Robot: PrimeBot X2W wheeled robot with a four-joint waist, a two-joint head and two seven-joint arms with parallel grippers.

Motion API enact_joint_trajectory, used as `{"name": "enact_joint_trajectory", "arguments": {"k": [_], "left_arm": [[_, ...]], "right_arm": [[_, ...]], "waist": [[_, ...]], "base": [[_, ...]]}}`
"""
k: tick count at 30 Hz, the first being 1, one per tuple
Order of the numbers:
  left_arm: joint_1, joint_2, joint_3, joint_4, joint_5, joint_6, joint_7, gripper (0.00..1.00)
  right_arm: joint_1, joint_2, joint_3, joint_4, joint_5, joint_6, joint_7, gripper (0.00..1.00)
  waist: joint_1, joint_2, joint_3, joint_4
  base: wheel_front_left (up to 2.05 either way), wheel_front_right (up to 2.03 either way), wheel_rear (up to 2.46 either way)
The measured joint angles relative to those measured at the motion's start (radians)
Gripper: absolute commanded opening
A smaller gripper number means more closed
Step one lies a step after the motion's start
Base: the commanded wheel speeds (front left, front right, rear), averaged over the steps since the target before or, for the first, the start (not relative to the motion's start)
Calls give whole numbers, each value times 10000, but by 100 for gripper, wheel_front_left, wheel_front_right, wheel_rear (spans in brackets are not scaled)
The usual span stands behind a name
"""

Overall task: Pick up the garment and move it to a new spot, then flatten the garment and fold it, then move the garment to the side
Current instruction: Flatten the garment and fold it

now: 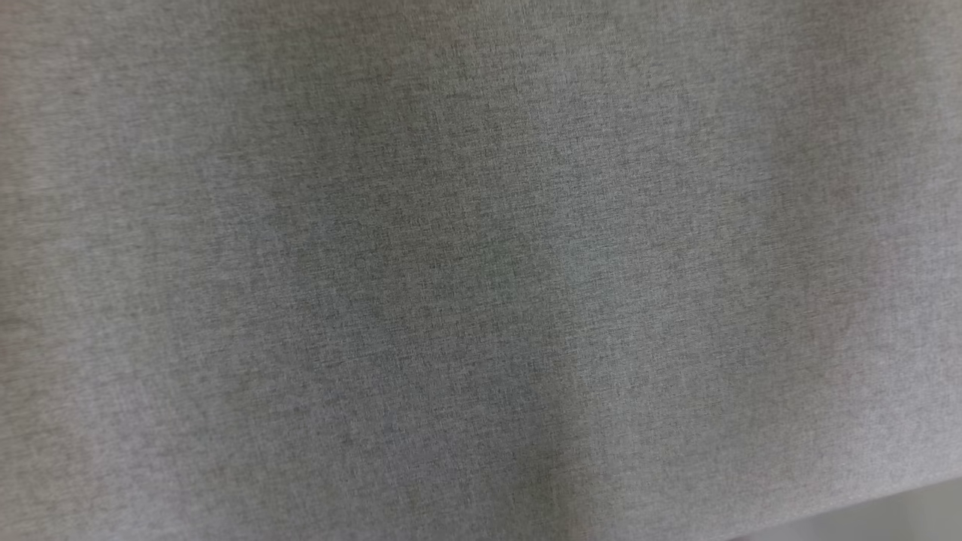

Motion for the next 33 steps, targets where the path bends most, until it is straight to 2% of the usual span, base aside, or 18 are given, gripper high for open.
{"name": "enact_joint_trajectory", "arguments": {"k": [12, 17, 23, 27, 33], "left_arm": [[-132, 251, -1216, 360, -715, -2, -470, 0], [415, 474, -1605, -104, -1231, 4, -1085, 0], [2135, 1193, -2040, -1258, -1743, 6, -1578, 0], [3757, 1664, -1912, -2171, -1779, 29, -1730, 0], [7101, 2173, -589, -4412, -1099, 817, -1768, 0]], "right_arm": [[-351, 36, 840, 809, 673, 0, -529, 0], [171, 35, 1281, 619, 1141, 0, -798, 0], [1892, -102, 1887, -602, 2061, -2, -1045, 0], [3518, -313, 2355, -1565, 2520, -2, -1078, 0], [6065, -846, 2650, -3003, 2953, -2, -1106, 0]], "waist": [[0, -1, 217, -105], [-2, -2, 28, -126], [-1, -2, -459, -106], [-2, -2, -927, -112], [-3, -3, -1757, -101]], "base": [[0, 0, 0], [0, 0, 0], [0, 0, 0], [0, 0, 0], [0, 0, 0]]}}
